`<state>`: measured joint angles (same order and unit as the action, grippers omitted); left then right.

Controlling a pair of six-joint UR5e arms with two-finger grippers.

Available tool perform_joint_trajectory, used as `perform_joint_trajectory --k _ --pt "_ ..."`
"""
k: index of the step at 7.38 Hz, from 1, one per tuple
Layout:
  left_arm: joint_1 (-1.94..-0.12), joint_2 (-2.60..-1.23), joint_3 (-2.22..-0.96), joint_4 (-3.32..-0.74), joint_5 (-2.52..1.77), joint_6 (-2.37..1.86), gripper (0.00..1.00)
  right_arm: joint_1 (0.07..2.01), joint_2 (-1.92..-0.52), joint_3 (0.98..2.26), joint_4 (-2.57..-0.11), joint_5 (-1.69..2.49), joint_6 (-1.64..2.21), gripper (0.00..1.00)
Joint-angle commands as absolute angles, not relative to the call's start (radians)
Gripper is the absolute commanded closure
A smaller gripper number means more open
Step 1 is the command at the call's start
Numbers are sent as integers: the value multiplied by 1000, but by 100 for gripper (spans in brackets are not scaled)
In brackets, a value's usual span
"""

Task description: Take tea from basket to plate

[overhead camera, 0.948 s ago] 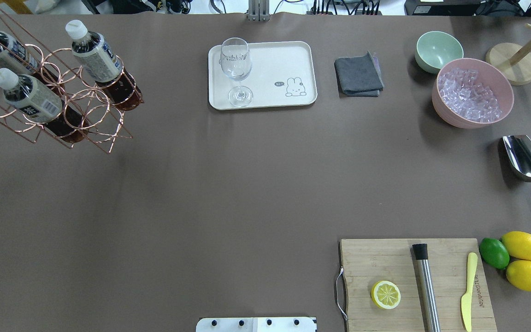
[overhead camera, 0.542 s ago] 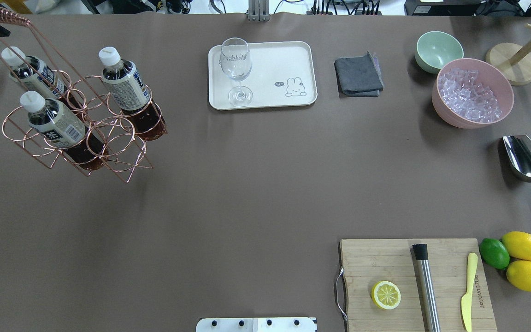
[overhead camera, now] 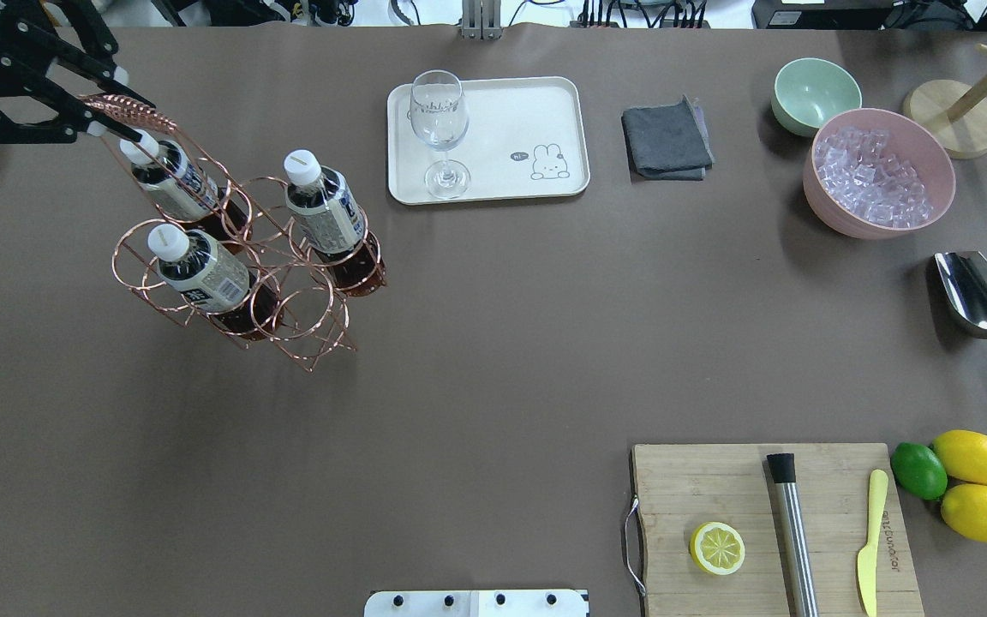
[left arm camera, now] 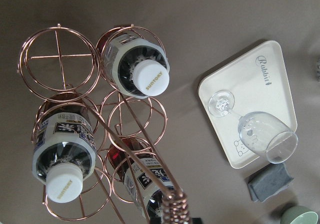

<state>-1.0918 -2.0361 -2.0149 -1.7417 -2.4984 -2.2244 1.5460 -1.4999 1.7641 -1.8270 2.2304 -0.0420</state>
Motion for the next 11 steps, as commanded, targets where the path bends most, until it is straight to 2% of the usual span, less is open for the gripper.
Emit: perform_joint_trajectory --k 1,6,11 --pt "-971 -2055 -1979 -1905 -2383 -2278 100 1546 -1500 1763 -1827 2227 -43 0" --pt "-933 -2111 -1976 -1974 -2379 -2448 100 1545 -1497 1764 -1827 2204 -43 0" --pt "-795 -2131 -1976 -2140 -2209 -2753 100 1545 -1526 1772 -1827 2192 -43 0"
